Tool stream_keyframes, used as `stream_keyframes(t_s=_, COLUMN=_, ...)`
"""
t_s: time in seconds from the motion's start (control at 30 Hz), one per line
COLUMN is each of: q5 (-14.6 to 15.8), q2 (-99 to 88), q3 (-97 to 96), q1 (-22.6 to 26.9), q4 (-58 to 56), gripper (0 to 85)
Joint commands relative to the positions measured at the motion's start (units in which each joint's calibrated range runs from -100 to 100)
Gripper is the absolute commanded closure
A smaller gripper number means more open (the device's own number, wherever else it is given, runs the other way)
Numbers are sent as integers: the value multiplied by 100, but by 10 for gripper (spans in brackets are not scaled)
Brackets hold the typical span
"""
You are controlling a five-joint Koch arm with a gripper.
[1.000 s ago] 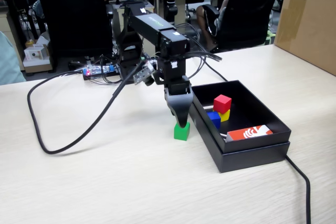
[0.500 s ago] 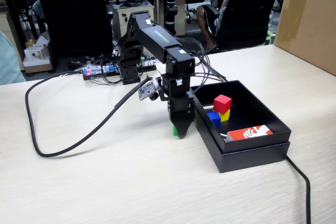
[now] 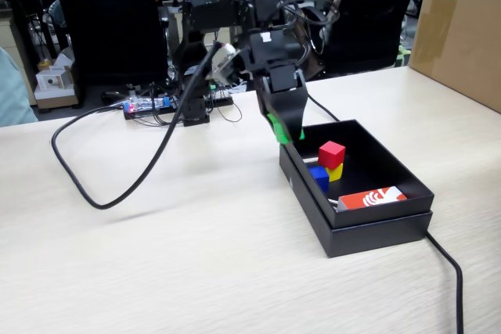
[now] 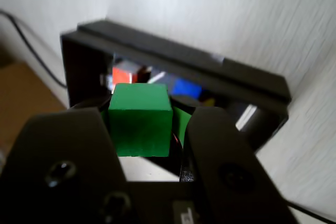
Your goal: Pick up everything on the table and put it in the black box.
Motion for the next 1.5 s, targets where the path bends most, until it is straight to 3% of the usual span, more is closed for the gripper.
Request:
stream_keyframes(t_s=0.0, q5=-112, q2=-75, q3=685, q1=210, q4=1, gripper=726)
stream_keyframes(t_s=0.33, q5=-83, q2=1485, q3=966, q1=317, q4=1, gripper=725)
stream_keyframes(t_s=0.9, q5=-39, q2=2036, q3=513, q1=381, q4=-7, gripper=710)
stream_keyframes(t_s=1.0, q5=-44, q2=2036, q3=368, q1=405, q4=-7, gripper=616)
stream_keyframes(t_s=1.13, q5=-44, q2=1979, q3=268, q1=410, q4=-7, gripper=583)
stream_keyframes(t_s=1.37, q5=-78, q2=877, q3=313, q1=317, q4=-7, gripper=428)
stream_keyframes(t_s=1.47, q5=-137, q2=120, q3=295, q1=264, q4=-7, gripper=426)
